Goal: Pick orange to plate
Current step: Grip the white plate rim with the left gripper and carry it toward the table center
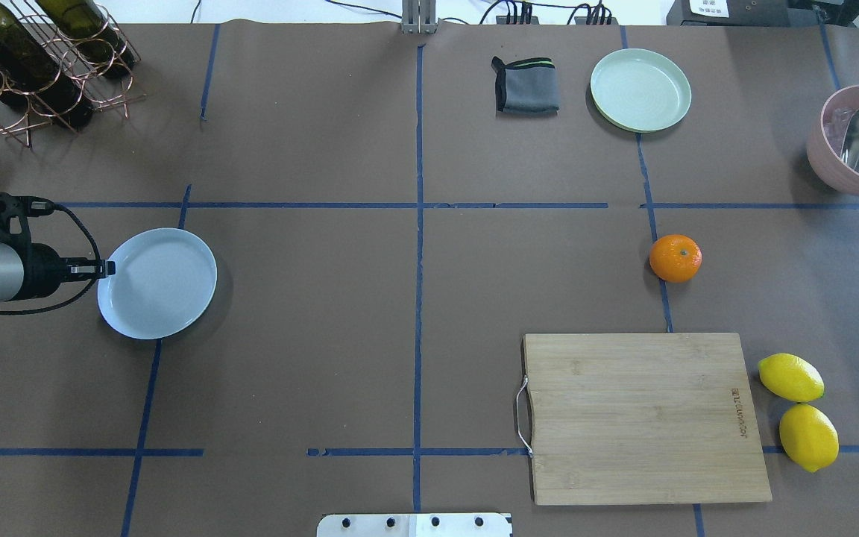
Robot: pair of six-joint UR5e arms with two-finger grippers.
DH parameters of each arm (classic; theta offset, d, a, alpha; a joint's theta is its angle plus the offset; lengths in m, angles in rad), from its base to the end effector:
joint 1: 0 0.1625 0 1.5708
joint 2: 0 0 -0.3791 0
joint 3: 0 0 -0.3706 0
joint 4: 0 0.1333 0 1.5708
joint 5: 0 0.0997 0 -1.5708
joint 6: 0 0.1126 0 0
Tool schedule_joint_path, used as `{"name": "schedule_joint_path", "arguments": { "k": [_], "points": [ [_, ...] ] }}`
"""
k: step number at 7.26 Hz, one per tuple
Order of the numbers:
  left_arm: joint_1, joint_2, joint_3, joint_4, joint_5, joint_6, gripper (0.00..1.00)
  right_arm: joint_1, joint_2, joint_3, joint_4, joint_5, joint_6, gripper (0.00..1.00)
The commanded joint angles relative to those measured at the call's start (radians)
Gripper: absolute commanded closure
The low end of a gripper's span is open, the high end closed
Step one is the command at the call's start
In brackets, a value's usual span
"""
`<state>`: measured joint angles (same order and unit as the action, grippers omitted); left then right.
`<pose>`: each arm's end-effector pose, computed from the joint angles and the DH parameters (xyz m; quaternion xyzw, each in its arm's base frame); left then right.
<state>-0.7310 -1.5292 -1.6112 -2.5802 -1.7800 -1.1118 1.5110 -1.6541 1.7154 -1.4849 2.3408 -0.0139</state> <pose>0.2998 -0.4164 0.5161 0.1935 0.4491 -0.0681 0.8696 0.0280 -0.4513 0.5829 0.0595 -0.3760 -0.0617 0.9226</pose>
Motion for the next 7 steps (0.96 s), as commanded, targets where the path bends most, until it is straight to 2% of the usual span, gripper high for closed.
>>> {"name": "schedule_joint_path", "arguments": {
  "k": [1,3,5,7],
  "points": [
    [-0.001,-0.002,-0.051,0.002,-0.004,-0.003,1.00,0.000,0.000,0.000,0.000,0.000,0.000,0.00],
    [-0.001,-0.038,-0.120,0.009,-0.004,-0.006,1.00,0.000,0.000,0.001,0.000,0.000,0.002,0.00],
    [-0.001,-0.194,-0.105,0.014,0.061,-0.020,1.00,0.000,0.000,0.001,0.000,0.002,0.003,0.00],
    [0.031,-0.413,-0.075,0.224,0.067,-0.022,1.00,0.000,0.000,-0.003,0.000,0.002,0.002,0.00]
  ]
}}
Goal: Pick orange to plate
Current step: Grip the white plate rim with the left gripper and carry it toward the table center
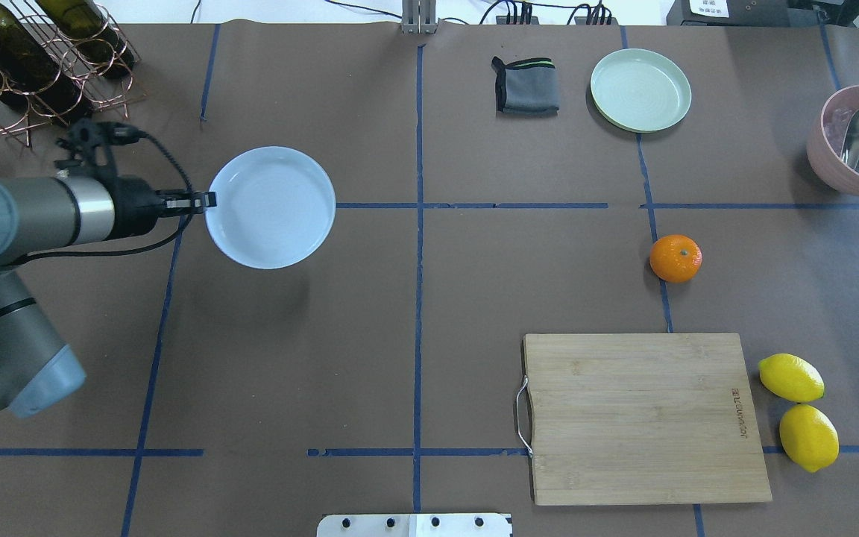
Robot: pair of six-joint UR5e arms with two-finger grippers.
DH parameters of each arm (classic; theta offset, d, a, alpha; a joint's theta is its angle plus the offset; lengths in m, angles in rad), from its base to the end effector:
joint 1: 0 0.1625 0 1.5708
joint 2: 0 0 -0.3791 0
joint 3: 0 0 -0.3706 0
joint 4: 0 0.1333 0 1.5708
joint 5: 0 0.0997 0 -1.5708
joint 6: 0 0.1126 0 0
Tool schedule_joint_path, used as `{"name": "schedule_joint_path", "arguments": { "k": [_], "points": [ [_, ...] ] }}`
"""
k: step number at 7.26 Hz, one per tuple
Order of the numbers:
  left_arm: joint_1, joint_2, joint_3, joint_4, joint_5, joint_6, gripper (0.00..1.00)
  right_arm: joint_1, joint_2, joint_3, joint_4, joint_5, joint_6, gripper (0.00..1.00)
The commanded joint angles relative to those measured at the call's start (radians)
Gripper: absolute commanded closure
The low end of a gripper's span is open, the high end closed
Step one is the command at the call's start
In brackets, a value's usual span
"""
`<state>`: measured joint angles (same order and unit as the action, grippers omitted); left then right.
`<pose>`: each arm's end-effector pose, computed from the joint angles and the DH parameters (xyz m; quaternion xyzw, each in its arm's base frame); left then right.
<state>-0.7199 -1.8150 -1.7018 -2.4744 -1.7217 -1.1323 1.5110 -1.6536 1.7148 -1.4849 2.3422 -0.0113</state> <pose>0.3532 -0.4645 0.3311 0.2751 0.5311 -0.0677 0.7986 0.0279 -0.4515 0.5829 0.0590 -0.3767 -0.0605 0.9225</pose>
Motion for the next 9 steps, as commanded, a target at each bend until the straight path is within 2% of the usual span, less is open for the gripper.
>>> {"name": "schedule_joint_path", "arguments": {
  "k": [1,3,5,7,8,9],
  "points": [
    [0.087,-0.197,0.046,0.144,0.043,-0.001,1.00,0.000,0.000,-0.003,0.000,0.000,0.001,0.00],
    [0.172,-0.285,0.147,0.146,0.112,-0.003,1.00,0.000,0.000,-0.006,0.000,0.000,0.001,0.00],
    [0.241,-0.305,0.207,0.132,0.207,-0.006,1.00,0.000,0.000,-0.006,0.000,0.002,0.001,0.00],
    [0.260,-0.325,0.248,0.135,0.211,-0.063,1.00,0.000,0.000,-0.006,0.000,0.002,0.001,0.00],
    [0.260,-0.325,0.248,0.134,0.211,-0.064,0.54,0.000,0.001,-0.006,-0.002,0.002,0.001,0.00],
    [0.261,-0.325,0.246,0.138,0.212,-0.064,0.01,0.000,0.001,-0.006,0.000,0.002,0.001,0.00]
  ]
}}
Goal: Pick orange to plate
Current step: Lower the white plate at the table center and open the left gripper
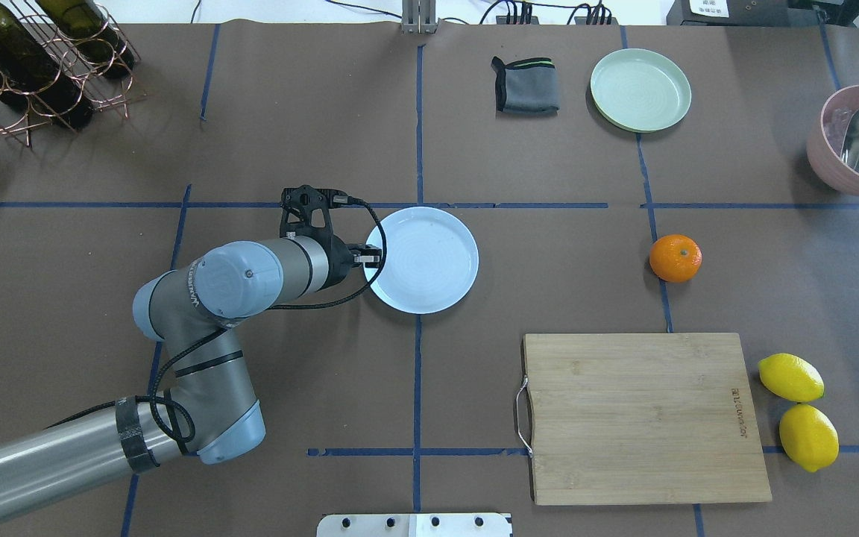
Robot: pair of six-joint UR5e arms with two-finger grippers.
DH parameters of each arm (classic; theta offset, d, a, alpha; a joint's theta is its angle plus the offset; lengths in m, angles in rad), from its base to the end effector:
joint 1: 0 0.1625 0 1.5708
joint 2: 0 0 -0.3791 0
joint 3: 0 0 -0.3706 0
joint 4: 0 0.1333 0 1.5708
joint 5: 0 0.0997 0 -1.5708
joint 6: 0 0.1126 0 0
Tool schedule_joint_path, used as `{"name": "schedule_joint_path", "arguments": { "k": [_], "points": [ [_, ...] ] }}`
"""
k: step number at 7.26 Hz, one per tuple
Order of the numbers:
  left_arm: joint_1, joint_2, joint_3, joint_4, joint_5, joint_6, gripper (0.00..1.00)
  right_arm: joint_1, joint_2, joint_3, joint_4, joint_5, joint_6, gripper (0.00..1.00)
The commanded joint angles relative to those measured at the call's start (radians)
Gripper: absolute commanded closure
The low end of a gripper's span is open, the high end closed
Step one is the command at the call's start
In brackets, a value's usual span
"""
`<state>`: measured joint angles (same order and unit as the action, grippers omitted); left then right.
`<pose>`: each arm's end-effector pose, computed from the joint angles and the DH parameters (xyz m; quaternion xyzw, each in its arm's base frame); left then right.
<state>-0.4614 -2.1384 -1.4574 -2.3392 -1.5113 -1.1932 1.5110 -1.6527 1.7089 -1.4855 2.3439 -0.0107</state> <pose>0.5434 -0.4265 0.2642 0.2559 0.5140 -0.0513 0.8171 0.0277 -0.4515 0.5852 0.0562 -0.3775 -0.0592 0.9224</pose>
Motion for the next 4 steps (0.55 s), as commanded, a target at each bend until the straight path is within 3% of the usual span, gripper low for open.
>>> {"name": "schedule_joint_path", "arguments": {
  "k": [1,2,4],
  "points": [
    [0.001,0.000,-0.007,0.003,0.002,-0.003,0.00,0.000,0.001,0.003,0.001,0.000,0.000,0.00],
    [-0.015,0.006,-0.052,0.015,-0.006,0.010,0.00,0.000,0.010,0.012,0.001,0.000,0.000,0.00],
    [-0.110,0.064,-0.232,0.227,-0.106,0.172,0.00,0.000,0.017,0.055,0.001,0.017,0.000,0.00]
  ]
}}
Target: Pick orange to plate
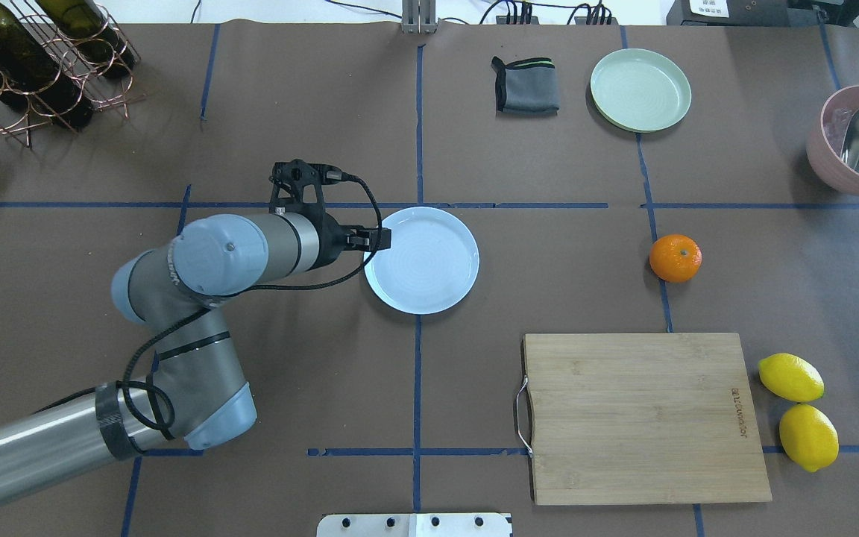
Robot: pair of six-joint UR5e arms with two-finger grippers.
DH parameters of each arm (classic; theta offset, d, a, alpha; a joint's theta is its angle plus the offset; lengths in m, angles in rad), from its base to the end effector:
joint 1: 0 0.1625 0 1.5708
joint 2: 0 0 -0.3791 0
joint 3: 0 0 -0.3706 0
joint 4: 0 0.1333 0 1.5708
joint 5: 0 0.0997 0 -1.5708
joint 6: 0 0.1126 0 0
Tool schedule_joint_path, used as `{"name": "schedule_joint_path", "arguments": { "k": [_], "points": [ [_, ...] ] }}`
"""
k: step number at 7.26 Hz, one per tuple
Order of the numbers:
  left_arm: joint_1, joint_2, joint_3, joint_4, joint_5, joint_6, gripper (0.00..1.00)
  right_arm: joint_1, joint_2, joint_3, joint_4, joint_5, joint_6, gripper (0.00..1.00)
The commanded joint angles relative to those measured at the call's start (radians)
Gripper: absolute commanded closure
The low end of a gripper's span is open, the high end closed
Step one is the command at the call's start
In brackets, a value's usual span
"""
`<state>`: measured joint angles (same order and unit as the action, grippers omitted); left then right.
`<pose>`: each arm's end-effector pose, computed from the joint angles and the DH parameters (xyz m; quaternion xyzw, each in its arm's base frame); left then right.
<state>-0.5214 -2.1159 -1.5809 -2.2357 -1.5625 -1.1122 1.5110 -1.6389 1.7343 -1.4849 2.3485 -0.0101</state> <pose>0.4981 -0.4409 0.2364 0.2726 0.5039 -0.0281 0.8191 0.0270 -0.4581 0.5664 0.0744 -0.3795 -0.0665 0.9198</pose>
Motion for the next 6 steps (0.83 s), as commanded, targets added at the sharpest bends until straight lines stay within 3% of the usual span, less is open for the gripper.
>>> {"name": "schedule_joint_path", "arguments": {
  "k": [1,3,5,6],
  "points": [
    [-0.122,0.106,-0.219,0.222,-0.144,0.244,0.00,-0.005,-0.001,0.095,0.008,0.018,-0.002,0.00],
    [-0.336,0.180,-0.304,0.416,-0.339,0.555,0.00,-0.056,0.008,0.108,0.038,0.014,-0.001,0.00],
    [-0.571,0.304,-0.294,0.534,-0.584,0.711,0.00,-0.083,0.027,0.119,0.038,0.011,-0.008,0.00],
    [-0.686,0.373,-0.263,0.568,-0.637,0.885,0.00,-0.083,0.027,0.122,0.038,0.012,-0.010,0.00]
  ]
}}
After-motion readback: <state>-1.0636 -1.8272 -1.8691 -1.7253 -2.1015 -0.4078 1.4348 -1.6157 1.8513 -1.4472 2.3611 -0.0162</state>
